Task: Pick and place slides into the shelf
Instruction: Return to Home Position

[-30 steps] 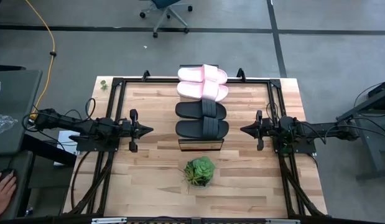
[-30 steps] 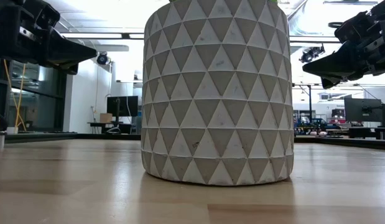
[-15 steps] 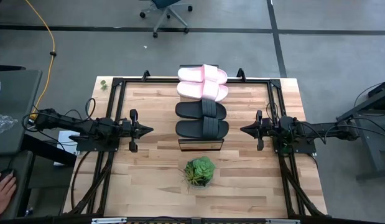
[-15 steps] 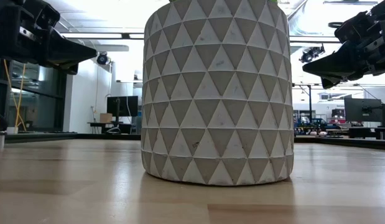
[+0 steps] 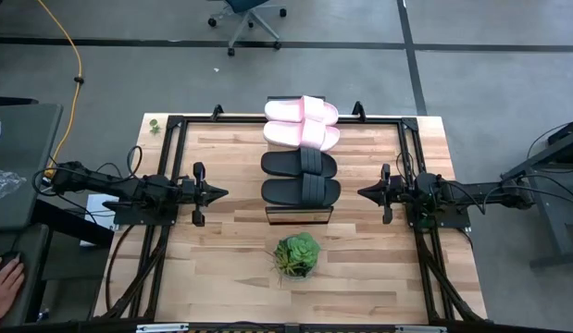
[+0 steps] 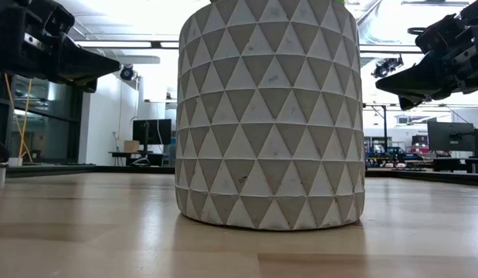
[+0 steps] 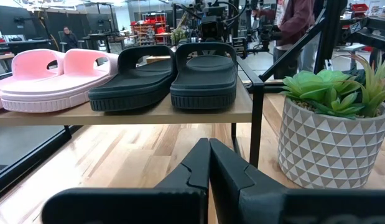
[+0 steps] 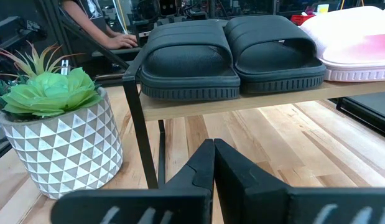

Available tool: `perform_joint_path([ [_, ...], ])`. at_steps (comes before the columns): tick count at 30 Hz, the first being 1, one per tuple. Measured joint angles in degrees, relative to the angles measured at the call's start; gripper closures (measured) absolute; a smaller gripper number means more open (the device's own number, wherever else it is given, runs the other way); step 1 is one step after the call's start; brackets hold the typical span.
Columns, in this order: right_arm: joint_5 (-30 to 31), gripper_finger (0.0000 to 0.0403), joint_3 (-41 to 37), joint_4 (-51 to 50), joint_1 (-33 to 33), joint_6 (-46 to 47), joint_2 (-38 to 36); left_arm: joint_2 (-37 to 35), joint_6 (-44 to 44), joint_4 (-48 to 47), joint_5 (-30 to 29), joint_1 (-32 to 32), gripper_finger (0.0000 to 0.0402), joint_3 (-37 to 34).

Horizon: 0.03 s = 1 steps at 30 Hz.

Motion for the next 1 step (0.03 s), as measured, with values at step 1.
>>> perform_joint_path([
  [1, 0.00, 0.0402, 0.00, 0.00, 0.00, 0.00, 0.00, -0.02, -0.01, 0.01, -0.02, -0.02, 0.0401, 0.00],
])
